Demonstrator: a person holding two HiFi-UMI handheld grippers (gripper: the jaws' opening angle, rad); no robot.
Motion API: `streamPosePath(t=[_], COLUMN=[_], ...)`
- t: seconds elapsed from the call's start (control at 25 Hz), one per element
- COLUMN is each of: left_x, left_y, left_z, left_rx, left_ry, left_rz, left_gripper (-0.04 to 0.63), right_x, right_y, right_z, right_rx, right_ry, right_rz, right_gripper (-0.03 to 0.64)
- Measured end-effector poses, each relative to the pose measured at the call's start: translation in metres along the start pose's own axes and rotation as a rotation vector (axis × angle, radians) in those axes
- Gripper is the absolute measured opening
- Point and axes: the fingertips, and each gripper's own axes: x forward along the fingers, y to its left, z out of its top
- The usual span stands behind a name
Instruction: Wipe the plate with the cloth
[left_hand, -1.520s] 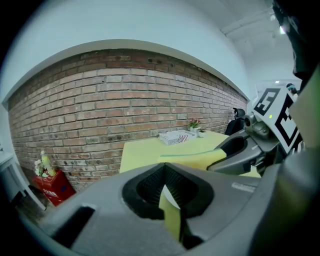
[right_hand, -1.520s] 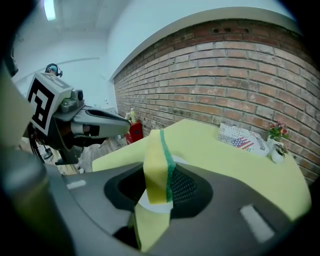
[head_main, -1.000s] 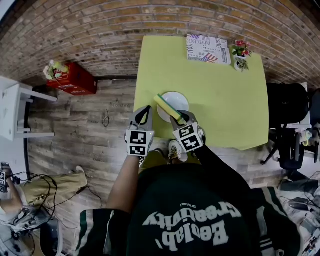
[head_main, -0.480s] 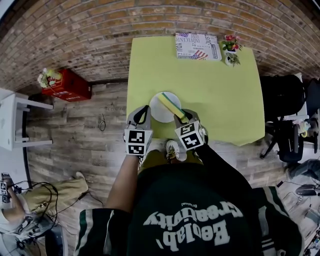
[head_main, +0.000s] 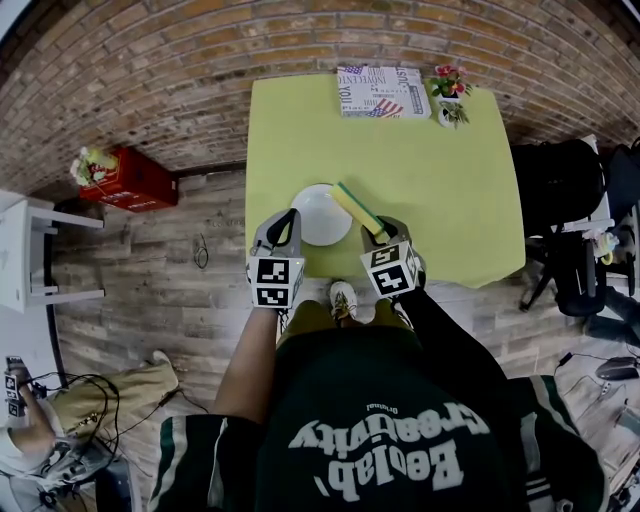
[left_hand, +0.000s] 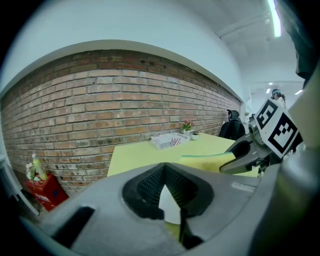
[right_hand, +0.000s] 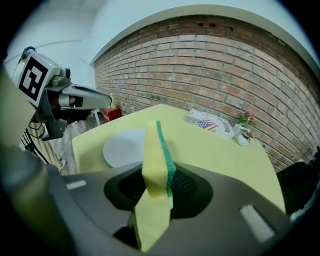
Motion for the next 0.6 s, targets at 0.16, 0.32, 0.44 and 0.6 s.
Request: streamPosePath(t=[0.16,0.32,0.44,0.6], left_x=[0.000,-0.004,-0.010,-0.022], left_y=[-0.001,-0.003,0.001,0.008], left_z=[0.003,0.005,0.004,0.002], left_rx=[-0.002,0.010,0.010,0.010], left_ry=[-0.006,-0.006,-0.009,-0.009], left_rz=[-0.001,-0.018,-0.027,-0.040], left_gripper=[0.003,0.004,0.003,0.003], right_x=[-0.002,-0.006,-0.012,-0.017], right_y=[-0.005,0.003,0.009,0.029], right_z=[-0.004,0.000,0.011,0.024], right_rx=[0.023,0.035,0.058,0.085], right_ry=[0.008,-0.013,-0.054,-0.093], right_rz=[-0.014,-0.012,-0.010,0.003], right_gripper=[0.129,0.129,0.129,0.129])
